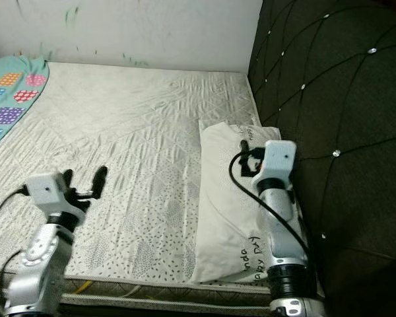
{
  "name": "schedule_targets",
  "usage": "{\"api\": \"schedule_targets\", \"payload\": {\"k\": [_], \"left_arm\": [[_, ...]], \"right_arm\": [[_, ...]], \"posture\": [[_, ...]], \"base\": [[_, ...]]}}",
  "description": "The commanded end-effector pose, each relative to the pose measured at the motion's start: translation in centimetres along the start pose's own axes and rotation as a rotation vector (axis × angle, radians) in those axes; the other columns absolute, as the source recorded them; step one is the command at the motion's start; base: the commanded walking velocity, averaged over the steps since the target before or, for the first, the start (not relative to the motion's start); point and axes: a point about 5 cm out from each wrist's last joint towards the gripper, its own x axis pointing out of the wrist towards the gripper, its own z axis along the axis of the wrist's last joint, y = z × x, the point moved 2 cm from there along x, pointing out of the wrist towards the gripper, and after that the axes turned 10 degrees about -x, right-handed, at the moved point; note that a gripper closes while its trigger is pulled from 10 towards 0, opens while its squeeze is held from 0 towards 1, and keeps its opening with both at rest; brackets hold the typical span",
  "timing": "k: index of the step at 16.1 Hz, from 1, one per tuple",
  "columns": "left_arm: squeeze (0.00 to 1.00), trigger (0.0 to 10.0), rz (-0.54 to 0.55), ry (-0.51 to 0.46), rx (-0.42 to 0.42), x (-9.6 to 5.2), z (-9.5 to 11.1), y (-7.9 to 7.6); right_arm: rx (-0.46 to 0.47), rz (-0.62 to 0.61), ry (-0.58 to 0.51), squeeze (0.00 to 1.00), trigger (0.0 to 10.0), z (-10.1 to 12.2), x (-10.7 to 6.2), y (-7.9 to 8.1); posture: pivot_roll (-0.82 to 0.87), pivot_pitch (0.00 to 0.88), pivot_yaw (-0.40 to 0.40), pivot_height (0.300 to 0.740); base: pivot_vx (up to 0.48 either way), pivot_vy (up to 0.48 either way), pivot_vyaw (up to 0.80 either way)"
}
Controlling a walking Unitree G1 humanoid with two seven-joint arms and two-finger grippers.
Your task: Clean up the room
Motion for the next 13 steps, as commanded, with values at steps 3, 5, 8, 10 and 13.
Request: {"api": "schedule_targets", "payload": {"k": [3, 5, 8, 10, 13], "left_arm": [[0.0, 10.0, 0.02, 0.01, -0.004, -1.5, 0.5, 0.5], [0.0, 10.0, 0.03, 0.025, -0.011, -1.9, -0.1, 0.7], [0.0, 10.0, 0.021, 0.034, -0.016, -1.8, -0.1, 0.3], [0.0, 10.0, 0.015, 0.037, -0.016, -1.7, 0.3, 0.1], [0.0, 10.0, 0.015, 0.037, -0.013, -1.7, 0.4, 0.1]], "right_arm": [[-0.027, -0.006, 0.031, 0.0, 10.0, -0.5, -1.3, -1.2], [-0.027, -0.012, 0.049, 0.0, 10.0, -1.0, -1.9, -1.4], [-0.021, 0.0, 0.06, 0.0, 10.0, -1.0, -2.2, -1.0], [-0.022, 0.013, 0.058, 0.0, 10.0, -0.7, -2.1, -0.7], [-0.028, 0.023, 0.064, 0.0, 10.0, -0.5, -2.1, -0.8]], "posture": [[0.01, 0.0, -0.005, 0.74], [0.01, 0.0, -0.001, 0.74], [0.01, 0.0, 0.003, 0.74], [0.01, 0.0, 0.001, 0.74], [0.01, 0.0, -0.003, 0.74]], "base": [[0.0, 0.0, 0.0], [0.0, 0.0, 0.0], [0.0, 0.0, -0.53], [0.0, 0.287, -0.4], [0.0, 0.324, 0.0]]}}
